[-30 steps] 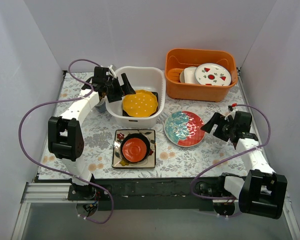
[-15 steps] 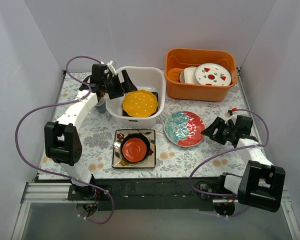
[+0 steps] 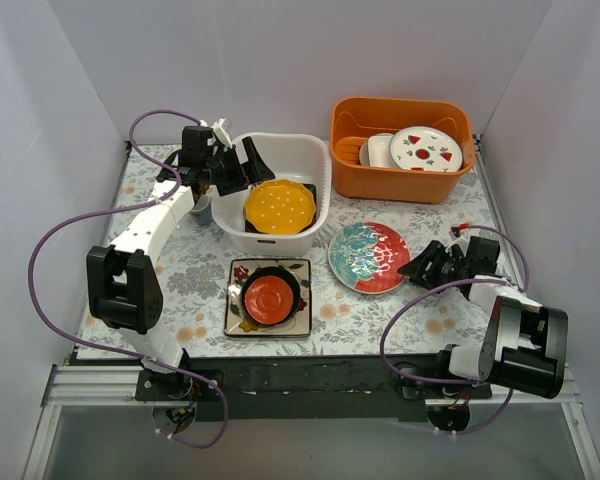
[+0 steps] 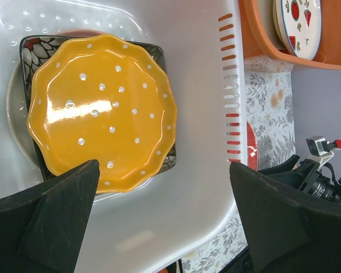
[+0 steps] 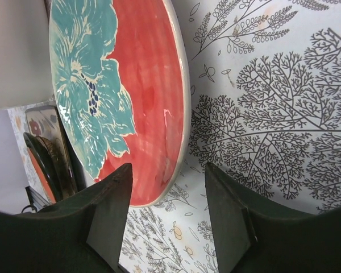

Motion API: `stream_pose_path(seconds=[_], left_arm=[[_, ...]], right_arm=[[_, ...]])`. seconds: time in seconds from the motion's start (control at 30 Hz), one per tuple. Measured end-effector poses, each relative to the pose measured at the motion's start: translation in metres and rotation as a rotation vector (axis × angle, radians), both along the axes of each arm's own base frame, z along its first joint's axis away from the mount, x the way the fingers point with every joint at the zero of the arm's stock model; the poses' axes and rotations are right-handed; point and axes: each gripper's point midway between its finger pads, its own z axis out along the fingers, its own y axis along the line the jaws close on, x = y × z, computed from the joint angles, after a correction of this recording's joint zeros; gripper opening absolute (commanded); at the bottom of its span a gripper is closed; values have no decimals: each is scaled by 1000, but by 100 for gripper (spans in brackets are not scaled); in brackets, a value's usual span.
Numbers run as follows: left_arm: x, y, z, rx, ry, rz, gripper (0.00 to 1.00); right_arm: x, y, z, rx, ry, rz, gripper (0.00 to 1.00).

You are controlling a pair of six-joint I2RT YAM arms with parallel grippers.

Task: Place the plates into the plastic bin on the countertop
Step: Pick up the plate at the center of the board.

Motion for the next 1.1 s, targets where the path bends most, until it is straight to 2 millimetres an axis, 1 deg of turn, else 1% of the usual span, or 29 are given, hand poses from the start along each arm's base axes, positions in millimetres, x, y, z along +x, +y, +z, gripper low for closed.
stream_pose_path(seconds=[0.17,0.27,0.57,0.87,0.97,1.0,1.07,1.1], left_arm=[[0,0,2,-2,-5,0,98],[0,0,3,-2,-7,0,98],[0,-1,4,-5,-12,0,98],[-1,-2,5,-10,-9,-2,98],[-1,-2,5,-12,-7,-4,98],[-1,-3,5,-13,-7,-5,98],[-2,-4,5,-13,-7,-7,98],[-2,-4,5,-13,-6,-7,98]], right_arm=[[4,4,-5,48,13,2,57],[1,7,-10,79,29,1,56],[7,15,-12,180,31,18,52],[10,19,-16,228,30,27,44],[9,20,-18,240,29,29,38],[9,20,-18,243,30,29,33],[9,20,-20,248,33,28,25],[9,20,-21,248,38,24,17]])
